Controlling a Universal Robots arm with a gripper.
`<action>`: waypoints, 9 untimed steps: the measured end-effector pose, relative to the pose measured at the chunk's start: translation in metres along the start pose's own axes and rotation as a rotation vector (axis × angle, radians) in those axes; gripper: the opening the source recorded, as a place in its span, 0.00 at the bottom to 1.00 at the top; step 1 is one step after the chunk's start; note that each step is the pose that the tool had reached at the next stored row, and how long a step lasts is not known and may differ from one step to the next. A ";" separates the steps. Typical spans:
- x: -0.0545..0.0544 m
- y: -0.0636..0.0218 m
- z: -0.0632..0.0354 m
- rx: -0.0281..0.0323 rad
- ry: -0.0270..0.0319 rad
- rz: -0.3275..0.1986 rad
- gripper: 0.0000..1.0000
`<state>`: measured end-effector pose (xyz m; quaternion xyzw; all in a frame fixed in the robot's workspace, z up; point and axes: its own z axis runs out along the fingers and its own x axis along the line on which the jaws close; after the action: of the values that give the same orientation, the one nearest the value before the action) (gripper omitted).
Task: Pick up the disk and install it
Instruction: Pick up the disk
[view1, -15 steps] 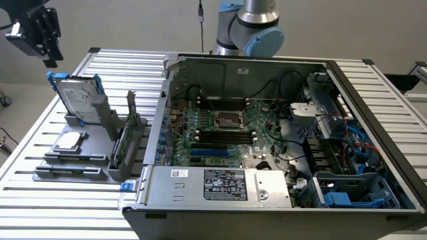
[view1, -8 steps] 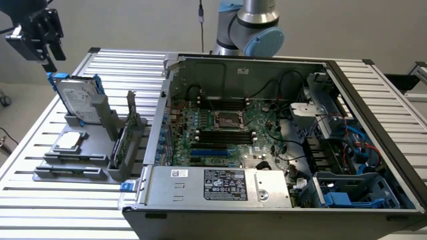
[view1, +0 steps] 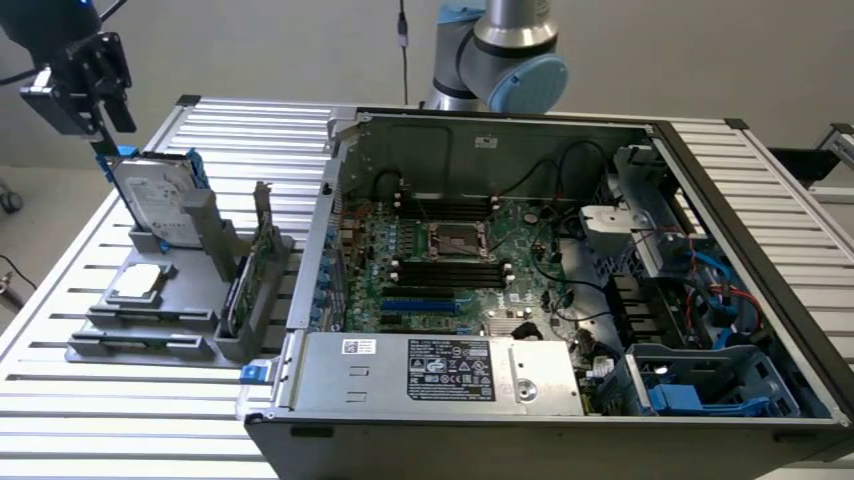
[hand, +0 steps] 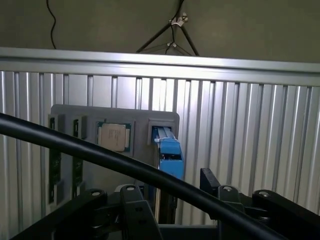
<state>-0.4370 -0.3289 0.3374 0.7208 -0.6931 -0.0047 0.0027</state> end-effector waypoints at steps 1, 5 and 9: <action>0.000 0.0000 0.0018 0.0002 0.0000 0.000 0.54; 0.001 0.0001 0.0090 0.0008 0.0000 0.000 0.54; 0.001 0.0000 0.0163 0.0015 0.0000 0.001 0.54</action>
<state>-0.4372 -0.3303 0.3211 0.7206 -0.6934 -0.0042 0.0021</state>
